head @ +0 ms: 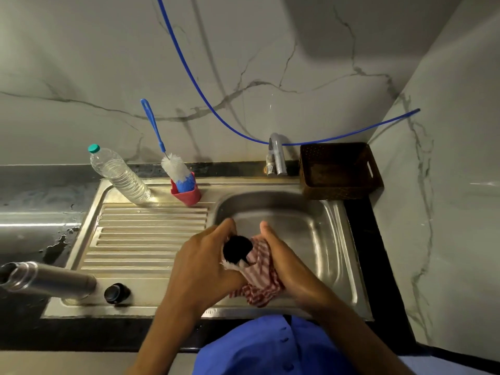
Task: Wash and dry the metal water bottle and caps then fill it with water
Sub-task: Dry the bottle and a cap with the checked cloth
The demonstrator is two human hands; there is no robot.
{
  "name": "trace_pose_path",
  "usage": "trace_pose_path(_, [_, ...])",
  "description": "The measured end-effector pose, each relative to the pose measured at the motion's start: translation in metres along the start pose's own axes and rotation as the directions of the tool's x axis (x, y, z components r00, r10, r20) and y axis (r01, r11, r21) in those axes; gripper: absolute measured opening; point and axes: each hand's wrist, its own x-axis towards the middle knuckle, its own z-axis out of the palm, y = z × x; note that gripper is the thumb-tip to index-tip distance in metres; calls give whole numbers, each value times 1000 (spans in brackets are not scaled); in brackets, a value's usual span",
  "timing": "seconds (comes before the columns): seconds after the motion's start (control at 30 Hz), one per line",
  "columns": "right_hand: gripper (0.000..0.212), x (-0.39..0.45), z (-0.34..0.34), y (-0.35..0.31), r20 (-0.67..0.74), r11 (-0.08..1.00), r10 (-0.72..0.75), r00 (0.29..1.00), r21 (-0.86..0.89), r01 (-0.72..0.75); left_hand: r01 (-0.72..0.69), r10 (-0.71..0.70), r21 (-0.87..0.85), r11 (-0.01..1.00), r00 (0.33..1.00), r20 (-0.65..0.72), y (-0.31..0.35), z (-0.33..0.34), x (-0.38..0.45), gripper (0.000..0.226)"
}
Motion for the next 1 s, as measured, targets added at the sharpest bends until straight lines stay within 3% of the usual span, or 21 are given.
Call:
trace_pose_path(0.07, [75,8,-7,1,108,971,102,989,205,-123,86,-69,-82,993,979,190,1,1,-4,47])
trace_pose_path(0.13, [62,6,-10,2,133,930,145,981,320,-181,252,-119,-335,908,921,370,8,4,-4,49])
trace_pose_path(0.2, [44,2,-11,-1,75,868,116,990,476,-138,476,-205,-641,603,868,451,16,6,-4,66])
trace_pose_path(0.23, [40,1,-15,1,134,795,103,986,584,-163,513,-239,-738,437,858,455,17,6,-4,82])
trace_pose_path(0.27, [44,-1,-20,5,120,756,108,987,635,-160,489,-257,-804,338,870,421,16,7,-2,95])
trace_pose_path(0.33, [63,-1,-33,15,-40,772,84,996,635,-39,416,-277,-848,329,901,334,11,5,4,101])
trace_pose_path(0.4, [81,4,-50,21,-64,735,99,993,677,-30,376,-337,-841,388,908,250,2,3,9,88])
trace_pose_path(0.5, [101,1,-83,20,40,725,99,994,681,-100,389,-443,-831,397,874,198,-17,8,10,61])
trace_pose_path(0.57, [96,-8,-103,18,82,740,21,996,669,-71,410,-492,-837,362,847,202,-26,13,8,49])
trace_pose_path(0.67, [56,-18,-128,19,-13,894,-42,999,446,43,457,-541,-831,316,807,238,-34,21,3,49])
trace_pose_path(0.73, [58,-18,-133,19,-156,997,-8,988,75,20,477,-534,-826,301,802,268,-38,28,-2,60])
trace_pose_path(0.77, [60,-16,-135,19,-227,987,-38,973,-161,1,487,-527,-819,302,802,282,-39,32,-4,66])
trace_pose_path(0.83, [54,-11,-136,22,-318,797,-153,936,-599,-73,499,-519,-809,310,802,296,-42,39,-7,65])
trace_pose_path(0.87, [48,-9,-141,23,-315,708,-218,924,-702,-73,501,-513,-807,314,804,300,-42,43,-8,63])
trace_pose_path(0.9, [43,-12,-144,16,-273,691,-238,932,-722,-36,502,-500,-808,308,808,312,-41,45,-9,59])
trace_pose_path(1.0, [33,-38,-141,-6,-101,813,-235,967,-566,139,505,-457,-808,302,821,342,-35,50,-9,38])
